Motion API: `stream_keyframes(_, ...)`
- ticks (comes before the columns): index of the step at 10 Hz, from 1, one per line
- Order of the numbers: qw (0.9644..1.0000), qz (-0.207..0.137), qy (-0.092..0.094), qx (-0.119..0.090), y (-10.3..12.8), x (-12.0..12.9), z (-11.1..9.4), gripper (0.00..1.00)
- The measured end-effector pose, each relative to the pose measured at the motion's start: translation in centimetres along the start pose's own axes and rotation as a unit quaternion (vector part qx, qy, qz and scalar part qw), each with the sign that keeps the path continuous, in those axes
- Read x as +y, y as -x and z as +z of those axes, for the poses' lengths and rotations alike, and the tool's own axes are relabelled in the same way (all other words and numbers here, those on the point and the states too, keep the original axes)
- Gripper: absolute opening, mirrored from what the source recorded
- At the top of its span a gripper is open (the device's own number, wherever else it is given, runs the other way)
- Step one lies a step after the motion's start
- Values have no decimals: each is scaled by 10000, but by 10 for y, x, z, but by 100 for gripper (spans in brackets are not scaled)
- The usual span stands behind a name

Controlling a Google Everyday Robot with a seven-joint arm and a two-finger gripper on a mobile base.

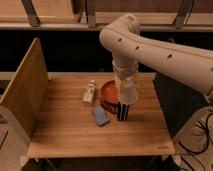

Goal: Place the ceramic cup over the eraser

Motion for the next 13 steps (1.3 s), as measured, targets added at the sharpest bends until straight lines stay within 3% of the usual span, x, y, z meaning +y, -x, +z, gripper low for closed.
stream_keyframes(3, 10000, -52, 3, 11, 2, 4, 2, 0)
stream_keyframes(6, 9987, -462, 174, 136, 21, 42, 28, 0)
stream_keyframes(8, 9987, -453, 139, 188, 24, 39, 39, 0)
stream_keyframes(11, 9993, -330, -143, 32, 30, 28, 23, 0)
stream_keyframes(12, 9995, -267, -191, -31, 29, 23, 17, 0)
stream_keyframes(13, 9996, -199, -109, -189, 30, 22, 11, 0)
